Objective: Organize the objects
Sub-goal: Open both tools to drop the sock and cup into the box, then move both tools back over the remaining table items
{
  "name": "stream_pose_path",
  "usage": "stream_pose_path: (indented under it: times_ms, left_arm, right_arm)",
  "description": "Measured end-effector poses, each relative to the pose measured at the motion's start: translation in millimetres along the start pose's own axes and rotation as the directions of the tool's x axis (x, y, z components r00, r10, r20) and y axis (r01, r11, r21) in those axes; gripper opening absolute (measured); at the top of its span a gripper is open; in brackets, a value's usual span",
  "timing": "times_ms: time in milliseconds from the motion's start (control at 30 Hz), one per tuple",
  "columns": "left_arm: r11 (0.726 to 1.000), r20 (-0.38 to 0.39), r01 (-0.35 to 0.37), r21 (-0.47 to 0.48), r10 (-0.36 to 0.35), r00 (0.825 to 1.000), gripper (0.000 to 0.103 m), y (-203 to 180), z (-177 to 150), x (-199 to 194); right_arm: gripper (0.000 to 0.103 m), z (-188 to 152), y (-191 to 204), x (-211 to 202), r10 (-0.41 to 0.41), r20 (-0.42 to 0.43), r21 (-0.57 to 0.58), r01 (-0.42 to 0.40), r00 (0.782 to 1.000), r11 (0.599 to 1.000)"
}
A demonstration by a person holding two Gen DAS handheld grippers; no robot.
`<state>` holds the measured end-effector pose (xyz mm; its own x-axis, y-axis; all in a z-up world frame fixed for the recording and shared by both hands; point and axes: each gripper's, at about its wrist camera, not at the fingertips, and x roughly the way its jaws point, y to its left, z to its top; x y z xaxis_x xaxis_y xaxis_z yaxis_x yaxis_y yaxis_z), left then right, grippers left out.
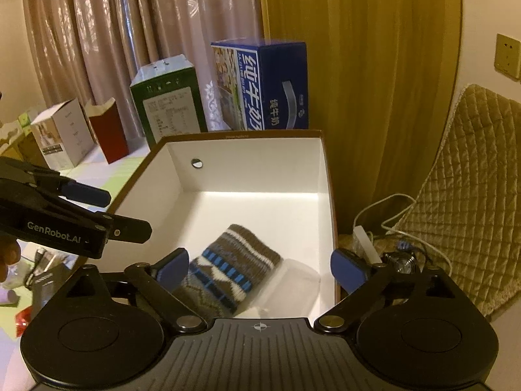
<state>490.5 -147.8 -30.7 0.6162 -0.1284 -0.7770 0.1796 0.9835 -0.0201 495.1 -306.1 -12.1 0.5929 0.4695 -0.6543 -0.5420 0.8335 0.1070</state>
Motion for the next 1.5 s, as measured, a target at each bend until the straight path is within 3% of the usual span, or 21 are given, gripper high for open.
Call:
stream_pose_path:
  times_ms: [333, 833, 1267, 1500]
  left_arm:
    - [0.999, 0.024, -0.021, -0.046, 0.022, 0.999, 0.088, 2, -20, -50]
    - [0.994, 0.059, -0.019, -0.110, 0.025, 0.998, 0.089, 4, -62, -119]
    - [0.985, 0.019, -0.041, -0.165, 0.045, 0.999, 0.089, 22, -118, -152]
    - [0.977, -0.004, -0.067, -0.204, 0.068, 0.998, 0.089, 44, -149, -170]
  right_arm:
    - [0.101, -7, 12, -45, 0.023, 0.037, 0.064, -0.025, 0.999, 0.998]
    - [0.101, -27, 43, -86, 0.046, 0.048, 0.083, -0.050, 0.998, 0.995]
    - [0.101, -52, 82, -103, 0.058, 0.010, 0.091, -0.059, 0.998, 0.994]
    - [0.101, -65, 119, -102, 0.115, -0.028, 0.072, -0.112, 0.993, 0.991]
